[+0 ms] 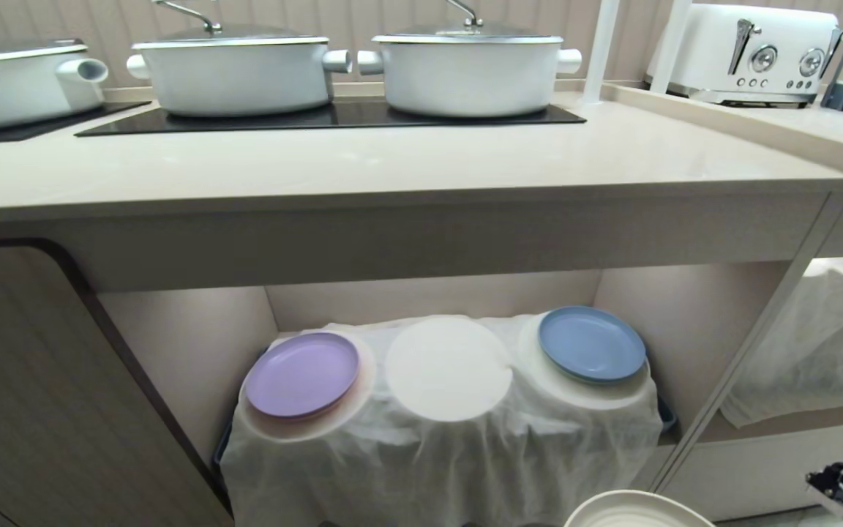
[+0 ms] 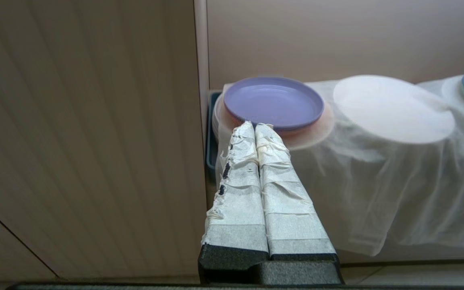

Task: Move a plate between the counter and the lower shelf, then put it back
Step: Put the plate in the cupboard

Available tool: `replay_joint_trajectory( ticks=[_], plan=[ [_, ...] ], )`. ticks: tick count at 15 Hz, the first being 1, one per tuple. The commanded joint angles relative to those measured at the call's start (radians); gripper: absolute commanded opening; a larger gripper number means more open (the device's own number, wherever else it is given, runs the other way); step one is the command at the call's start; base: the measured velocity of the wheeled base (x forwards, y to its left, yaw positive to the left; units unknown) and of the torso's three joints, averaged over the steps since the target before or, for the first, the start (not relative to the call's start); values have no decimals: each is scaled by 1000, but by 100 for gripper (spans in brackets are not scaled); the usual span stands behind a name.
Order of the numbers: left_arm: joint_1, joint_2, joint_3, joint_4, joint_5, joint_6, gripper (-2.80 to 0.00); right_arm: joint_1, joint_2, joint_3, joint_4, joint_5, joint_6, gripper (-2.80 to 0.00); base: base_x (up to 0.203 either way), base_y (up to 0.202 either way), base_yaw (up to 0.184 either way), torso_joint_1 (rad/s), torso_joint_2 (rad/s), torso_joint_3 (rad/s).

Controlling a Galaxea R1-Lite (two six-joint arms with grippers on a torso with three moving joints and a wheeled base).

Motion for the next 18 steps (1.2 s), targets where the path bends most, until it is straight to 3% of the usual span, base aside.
replay_joint_trajectory(
  ticks=[1, 7, 18],
  plan=[
    [0, 1, 0, 0, 1, -1, -280, 0, 2, 5, 2, 1, 1, -280, 0, 0, 0, -160, 453, 294],
    [1, 1, 0, 0, 1, -1, -280, 0, 2, 3, 0, 1, 0, -280, 0, 0, 0, -109, 386, 272],
    [0, 1, 0, 0, 1, -1, -280, 0, 5, -40, -1, -3, -2, -280, 0, 0, 0, -4, 20, 15]
  ],
)
